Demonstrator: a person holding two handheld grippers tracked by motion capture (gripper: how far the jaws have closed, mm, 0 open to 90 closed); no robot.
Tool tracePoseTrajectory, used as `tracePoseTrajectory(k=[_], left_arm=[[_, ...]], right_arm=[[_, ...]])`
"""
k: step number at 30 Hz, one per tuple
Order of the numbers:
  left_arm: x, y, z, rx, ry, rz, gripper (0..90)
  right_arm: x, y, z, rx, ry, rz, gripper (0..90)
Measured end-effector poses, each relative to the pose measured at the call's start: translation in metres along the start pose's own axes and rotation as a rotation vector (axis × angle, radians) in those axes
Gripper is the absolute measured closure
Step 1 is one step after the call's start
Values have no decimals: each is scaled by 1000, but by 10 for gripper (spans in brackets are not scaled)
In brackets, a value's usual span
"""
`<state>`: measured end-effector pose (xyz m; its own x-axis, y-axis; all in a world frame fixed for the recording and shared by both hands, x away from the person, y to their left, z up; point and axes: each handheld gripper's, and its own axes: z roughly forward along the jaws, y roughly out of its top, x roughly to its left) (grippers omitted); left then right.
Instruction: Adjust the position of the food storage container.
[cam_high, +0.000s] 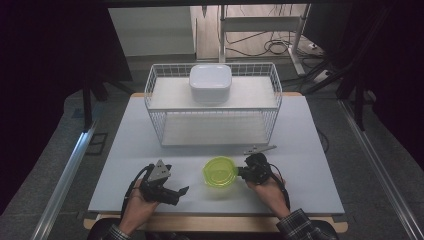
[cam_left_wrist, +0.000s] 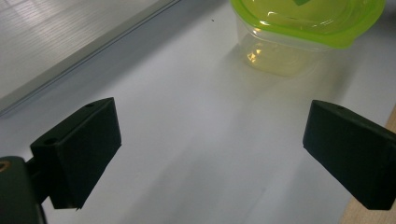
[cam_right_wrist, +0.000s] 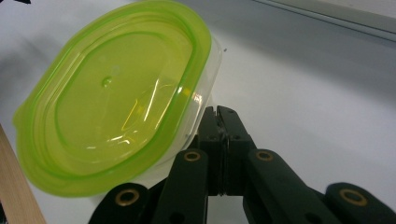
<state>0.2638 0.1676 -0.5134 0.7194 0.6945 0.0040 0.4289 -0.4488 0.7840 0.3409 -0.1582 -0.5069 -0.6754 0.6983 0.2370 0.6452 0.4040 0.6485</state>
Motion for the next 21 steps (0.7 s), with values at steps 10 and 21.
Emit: tracePoseTrajectory(k=[10,21], left_arm=[[0,0,0,3,-1,-1,41],[0,-1,0,7,-3,-3,41]], right_arm=[[9,12,21,16,31,-30,888],[0,10,6,-18,-24,-50,879]])
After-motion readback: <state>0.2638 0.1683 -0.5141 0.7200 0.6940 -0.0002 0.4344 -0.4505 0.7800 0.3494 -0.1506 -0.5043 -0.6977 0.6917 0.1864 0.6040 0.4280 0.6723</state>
